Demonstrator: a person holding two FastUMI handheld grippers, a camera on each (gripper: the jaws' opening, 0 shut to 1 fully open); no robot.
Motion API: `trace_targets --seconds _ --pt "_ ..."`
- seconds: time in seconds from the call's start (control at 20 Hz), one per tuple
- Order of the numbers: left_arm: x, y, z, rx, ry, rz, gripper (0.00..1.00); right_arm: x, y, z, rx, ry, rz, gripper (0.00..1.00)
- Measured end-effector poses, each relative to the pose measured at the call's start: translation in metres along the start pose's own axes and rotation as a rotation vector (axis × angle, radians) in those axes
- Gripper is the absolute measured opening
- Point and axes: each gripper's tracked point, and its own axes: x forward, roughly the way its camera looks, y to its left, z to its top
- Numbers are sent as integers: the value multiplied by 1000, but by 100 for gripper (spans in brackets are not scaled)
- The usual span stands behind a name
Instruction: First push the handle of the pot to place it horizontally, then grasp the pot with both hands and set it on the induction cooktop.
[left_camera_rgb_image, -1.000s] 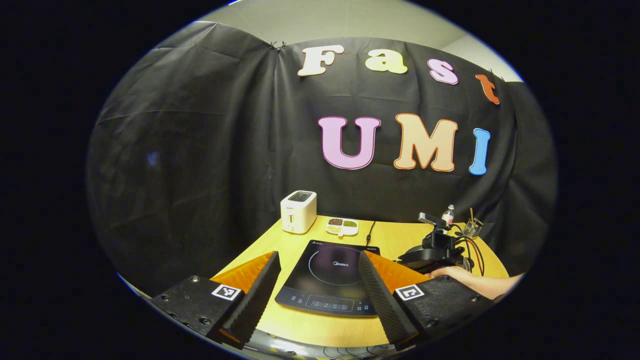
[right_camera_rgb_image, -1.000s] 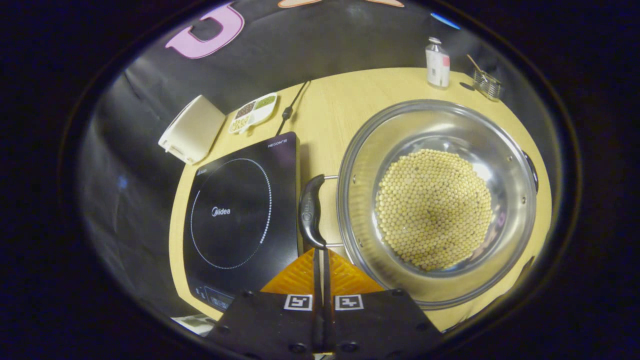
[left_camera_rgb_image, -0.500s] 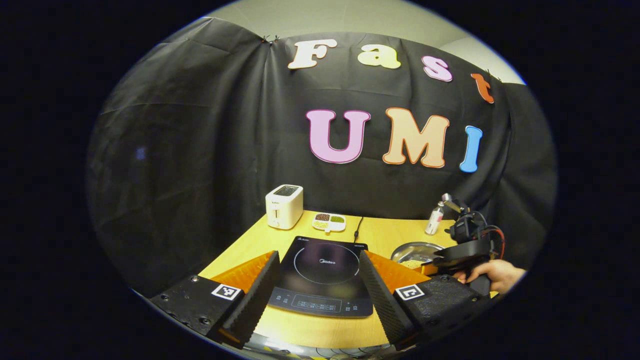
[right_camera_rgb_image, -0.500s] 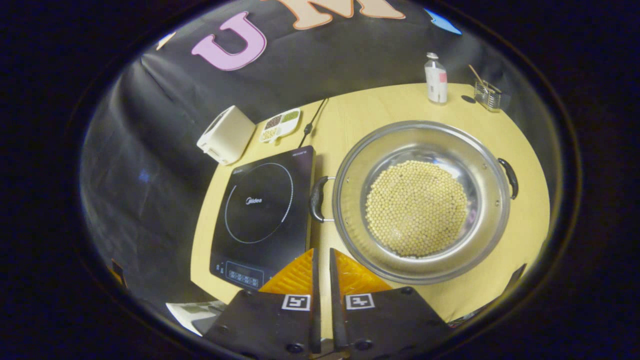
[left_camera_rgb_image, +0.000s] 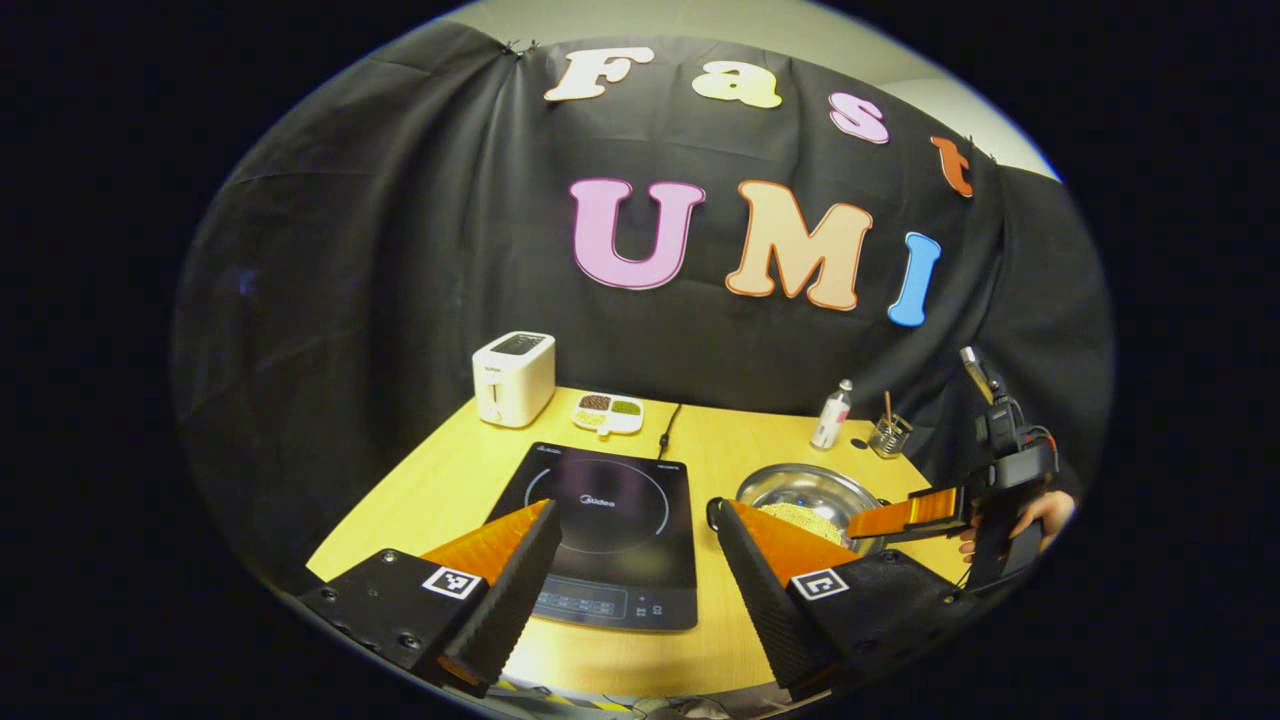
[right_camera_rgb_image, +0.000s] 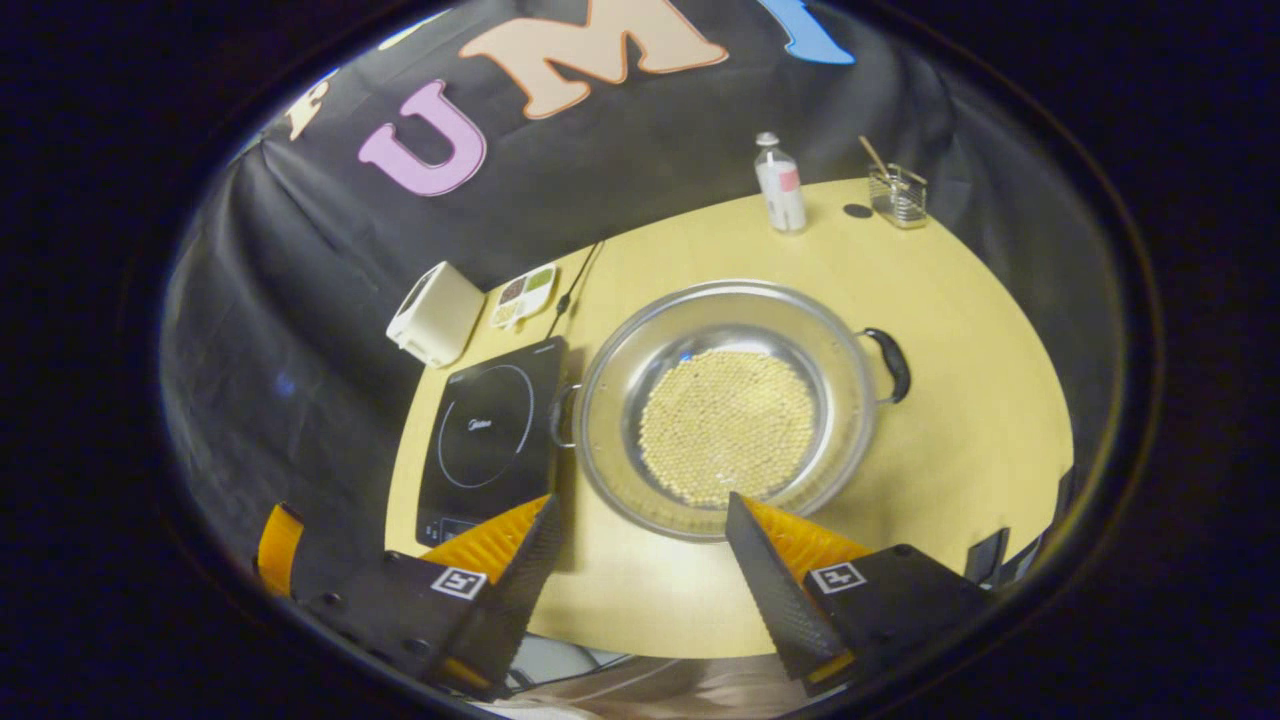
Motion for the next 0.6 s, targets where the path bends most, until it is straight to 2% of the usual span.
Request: trace_targets --seconds 0.25,0.3,0.45,0.5,0.55,0.6 --pt "40 -36 -25 -59 125 -76 97 -3 -60 38 53 -38 -60 93" --pt "50 -44 -28 -67 147 -87 97 0 -71 44 64 -35 -64 100" --pt "81 -60 -43 -98 239 -100 96 16 -107 67 88 -20 -85 100" --pt "91 -65 -47 -109 268 -101 96 21 -116 72 94 -11 -87 93" --pt "101 -70 -51 -116 298 -104 97 27 -126 76 99 2 -88 93" --pt "109 -74 -54 -122 315 -107 97 33 -135 79 100 17 -88 100"
